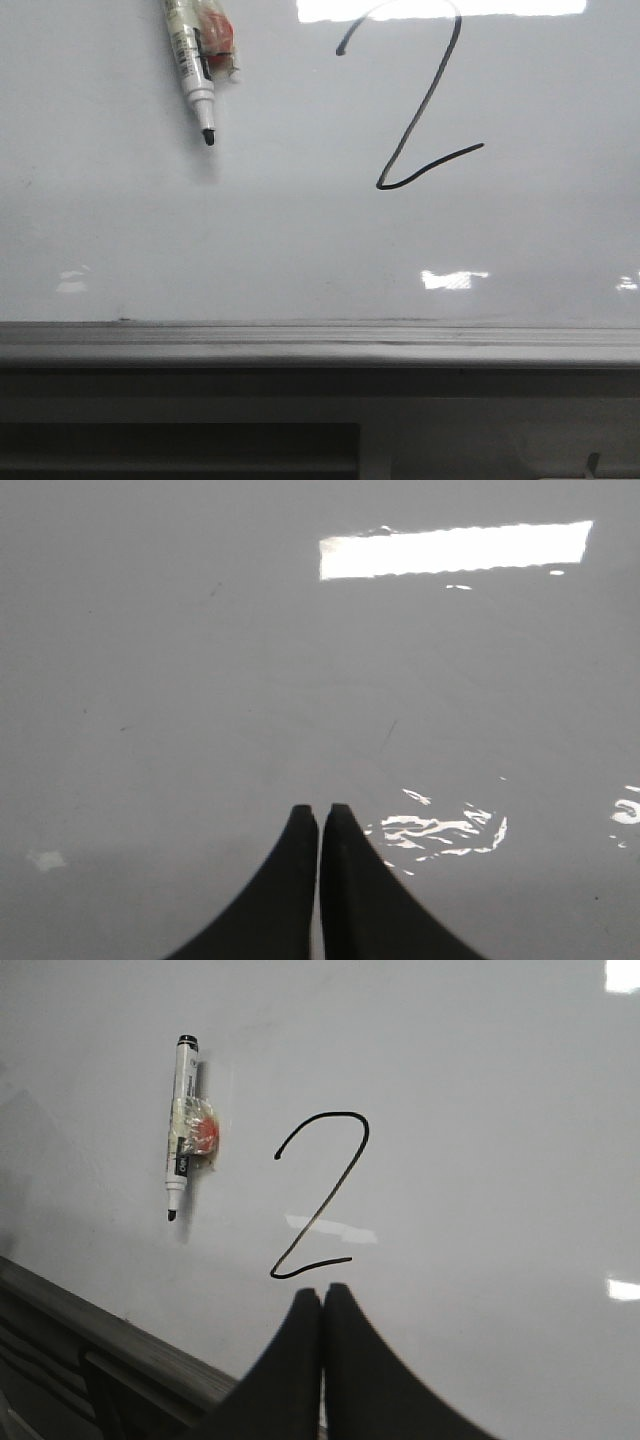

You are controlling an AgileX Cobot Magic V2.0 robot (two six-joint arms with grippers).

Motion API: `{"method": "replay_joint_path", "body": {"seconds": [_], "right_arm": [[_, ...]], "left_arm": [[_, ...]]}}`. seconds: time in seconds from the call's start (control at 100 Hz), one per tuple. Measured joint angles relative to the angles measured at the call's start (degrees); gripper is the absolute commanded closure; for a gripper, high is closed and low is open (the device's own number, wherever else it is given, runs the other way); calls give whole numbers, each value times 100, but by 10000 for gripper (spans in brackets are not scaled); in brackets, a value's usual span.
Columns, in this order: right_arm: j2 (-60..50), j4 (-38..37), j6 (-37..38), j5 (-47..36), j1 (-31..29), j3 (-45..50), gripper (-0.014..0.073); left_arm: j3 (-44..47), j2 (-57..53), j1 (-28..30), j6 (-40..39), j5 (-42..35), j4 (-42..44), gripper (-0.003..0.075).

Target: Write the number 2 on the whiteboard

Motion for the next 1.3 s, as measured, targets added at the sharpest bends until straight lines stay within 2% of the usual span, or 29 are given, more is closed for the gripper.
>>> {"method": "replay_joint_path", "body": {"seconds": [0.85, 0.999, 1.099, 1.219, 1.299], "right_arm": [[0, 0, 0, -37, 0, 0, 640], [0, -230, 0, -598, 0, 3, 640], [0, -1105, 493, -1115, -100, 51, 640], [0, -3294, 2385, -1630, -336, 260, 640], [0, -4436, 3400, -1809, -522, 478, 640]], "left_arm": [[0, 0, 2, 0, 61, -77, 740], [0, 0, 2, 0, 61, -77, 740], [0, 0, 2, 0, 61, -77, 740], [0, 0, 2, 0, 61, -77, 740], [0, 0, 2, 0, 61, -77, 740]]}}
